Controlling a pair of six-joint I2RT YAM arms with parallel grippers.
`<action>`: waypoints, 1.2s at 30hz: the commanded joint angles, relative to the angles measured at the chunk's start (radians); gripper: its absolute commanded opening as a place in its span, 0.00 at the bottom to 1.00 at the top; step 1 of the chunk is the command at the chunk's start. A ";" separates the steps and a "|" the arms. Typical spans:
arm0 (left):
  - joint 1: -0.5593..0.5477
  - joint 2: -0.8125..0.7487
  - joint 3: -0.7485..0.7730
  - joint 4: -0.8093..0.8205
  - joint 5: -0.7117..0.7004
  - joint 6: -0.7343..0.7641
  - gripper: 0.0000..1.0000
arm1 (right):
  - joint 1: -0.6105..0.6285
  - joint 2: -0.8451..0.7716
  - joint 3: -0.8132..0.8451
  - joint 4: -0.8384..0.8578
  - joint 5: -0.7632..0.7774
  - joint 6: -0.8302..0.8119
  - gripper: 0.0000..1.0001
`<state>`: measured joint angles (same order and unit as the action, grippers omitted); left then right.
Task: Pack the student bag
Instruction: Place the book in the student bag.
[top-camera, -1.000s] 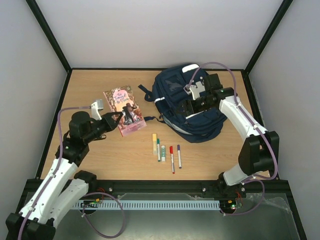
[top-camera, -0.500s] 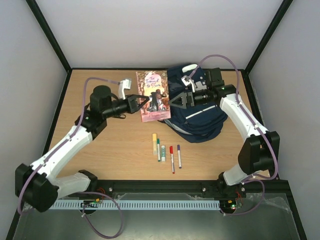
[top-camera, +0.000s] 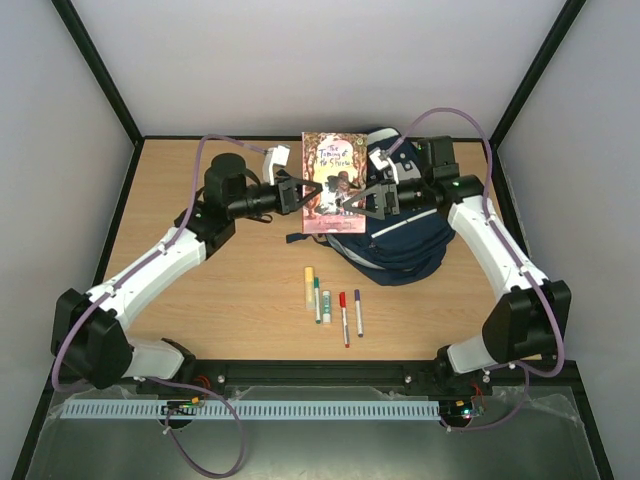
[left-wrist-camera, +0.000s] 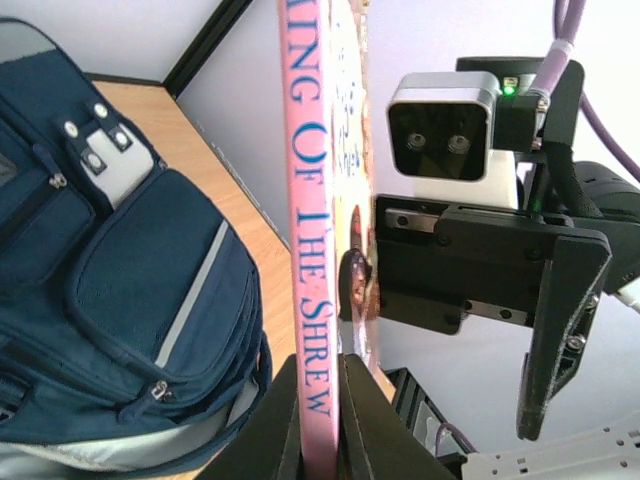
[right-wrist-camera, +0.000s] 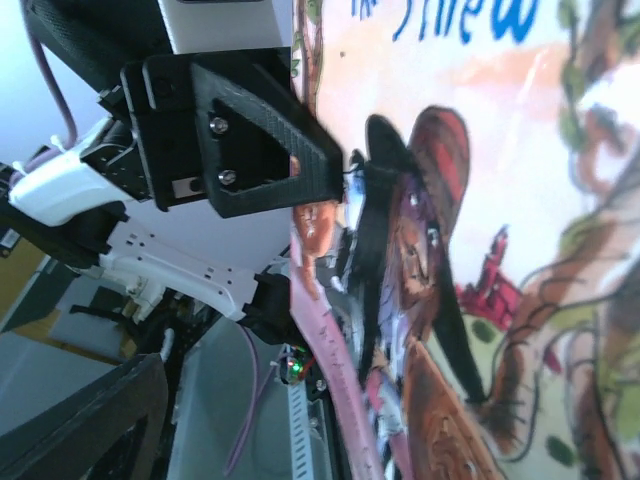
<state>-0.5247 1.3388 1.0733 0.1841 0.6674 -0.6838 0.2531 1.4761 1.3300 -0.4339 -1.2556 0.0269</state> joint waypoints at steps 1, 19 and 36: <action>-0.001 0.016 0.059 -0.009 -0.037 0.057 0.02 | -0.004 -0.052 -0.010 0.007 -0.074 0.039 0.78; -0.023 0.018 -0.021 0.056 -0.040 0.058 0.02 | -0.004 -0.036 0.039 0.089 0.076 0.212 0.21; -0.070 0.125 -0.030 -0.109 -0.399 -0.067 0.62 | -0.369 -0.060 -0.022 -0.144 0.346 -0.035 0.01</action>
<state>-0.5865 1.4036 1.0588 0.1558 0.3958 -0.6971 -0.0078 1.4635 1.3529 -0.4767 -0.9627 0.0868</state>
